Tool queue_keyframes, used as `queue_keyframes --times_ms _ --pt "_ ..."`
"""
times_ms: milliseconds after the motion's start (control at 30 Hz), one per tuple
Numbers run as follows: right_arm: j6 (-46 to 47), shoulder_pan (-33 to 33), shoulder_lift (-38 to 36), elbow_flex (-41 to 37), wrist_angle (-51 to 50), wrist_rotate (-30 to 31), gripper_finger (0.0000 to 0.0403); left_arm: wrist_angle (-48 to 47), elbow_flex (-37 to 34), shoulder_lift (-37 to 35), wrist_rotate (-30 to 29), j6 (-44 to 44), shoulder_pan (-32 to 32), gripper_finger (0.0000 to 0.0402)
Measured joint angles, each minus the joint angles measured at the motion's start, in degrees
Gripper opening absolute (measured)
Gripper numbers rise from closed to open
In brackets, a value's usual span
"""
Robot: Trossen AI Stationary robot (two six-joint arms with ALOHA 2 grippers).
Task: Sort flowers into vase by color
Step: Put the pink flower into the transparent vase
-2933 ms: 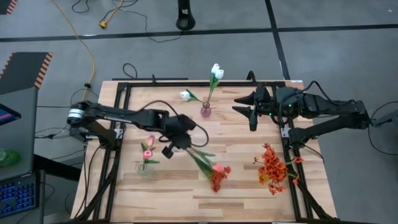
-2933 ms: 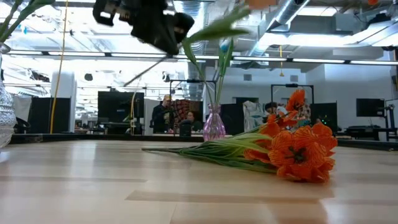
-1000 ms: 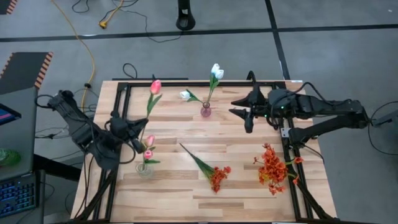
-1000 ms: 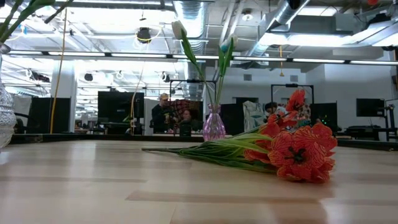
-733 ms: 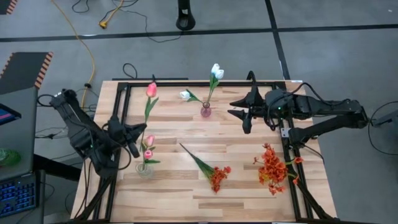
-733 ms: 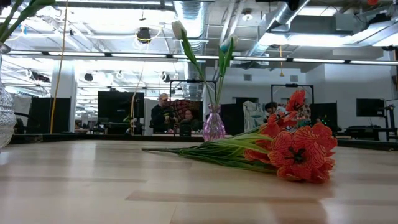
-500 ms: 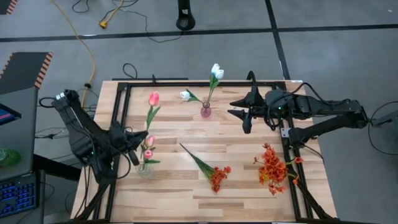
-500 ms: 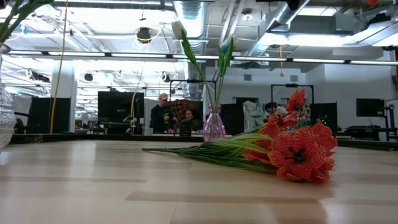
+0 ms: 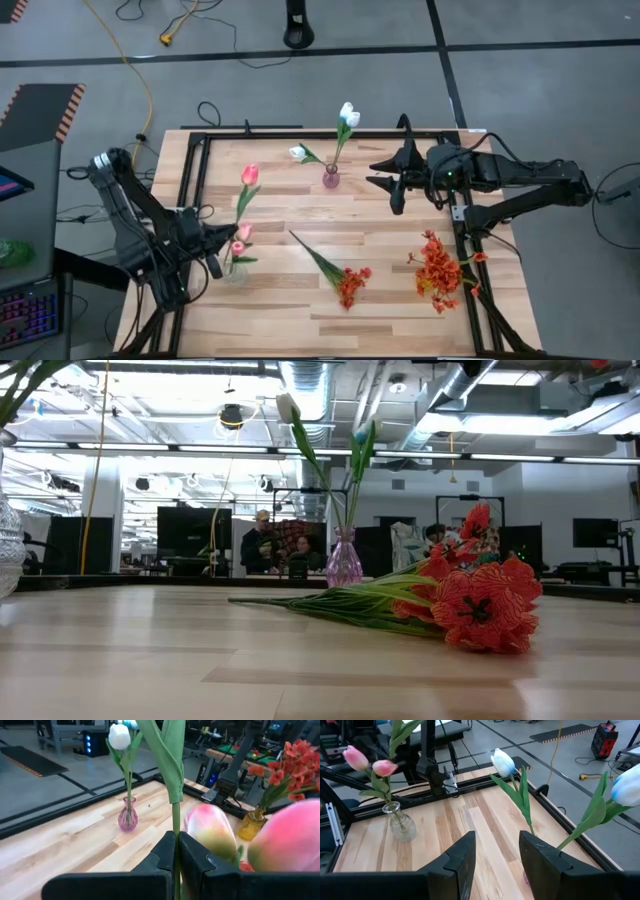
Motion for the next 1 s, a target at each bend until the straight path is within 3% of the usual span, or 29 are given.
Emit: queue_keyframes --times_ms 567,1000 --pt "0.0 0.0 0.0 0.0 0.0 0.0 0.0177 -9.9 0.0 9.6 -0.1 -14.0 -3.1 0.0" --pt "-0.1 0.0 0.0 0.0 0.5 0.0 0.0177 -10.7 -0.2 12.0 2.3 -13.8 -3.6 0.0"
